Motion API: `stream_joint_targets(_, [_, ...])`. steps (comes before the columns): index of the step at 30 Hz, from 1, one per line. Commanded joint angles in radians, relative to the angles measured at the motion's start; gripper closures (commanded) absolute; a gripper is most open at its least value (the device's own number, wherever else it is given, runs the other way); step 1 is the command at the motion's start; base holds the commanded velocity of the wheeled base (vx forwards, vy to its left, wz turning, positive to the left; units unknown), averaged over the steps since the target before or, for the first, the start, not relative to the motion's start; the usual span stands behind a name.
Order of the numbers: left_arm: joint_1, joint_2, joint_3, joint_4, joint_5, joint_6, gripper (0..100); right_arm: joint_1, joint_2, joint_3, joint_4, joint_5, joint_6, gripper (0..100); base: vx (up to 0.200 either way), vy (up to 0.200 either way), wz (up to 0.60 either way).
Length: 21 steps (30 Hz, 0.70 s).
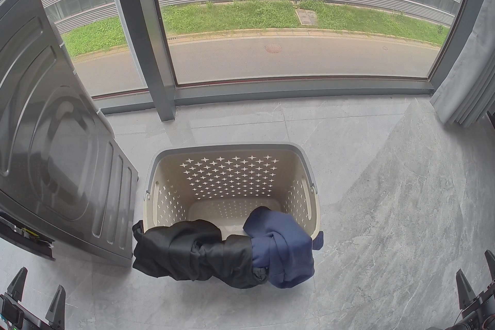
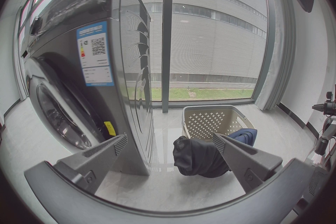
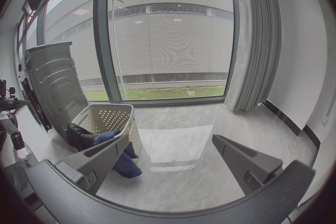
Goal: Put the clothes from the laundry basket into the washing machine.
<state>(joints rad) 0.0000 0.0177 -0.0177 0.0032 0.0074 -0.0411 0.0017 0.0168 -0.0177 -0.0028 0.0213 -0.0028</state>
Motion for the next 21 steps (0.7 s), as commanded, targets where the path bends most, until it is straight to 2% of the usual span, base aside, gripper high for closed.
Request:
stream_joint_targets(1, [0.000,-0.013,0.015,0.000,0.000,0.000,0,0.000,-0.017,0.018,0.000,0.000,0.000,0,-0.200,0.000,0.00])
stream_joint_targets(14, [0.000,-0.013,0.015,0.000,0.000,0.000,0,0.000,-0.017,0.018,0.000,0.002,-0.003,0,-0.200,0.000,0.00])
stream_joint_targets(21, [0.000,-0.013,0.015,0.000,0.000,0.001,0,0.000,-0.017,0.018,0.000,0.002,-0.005,0,0.000,0.000,0.00])
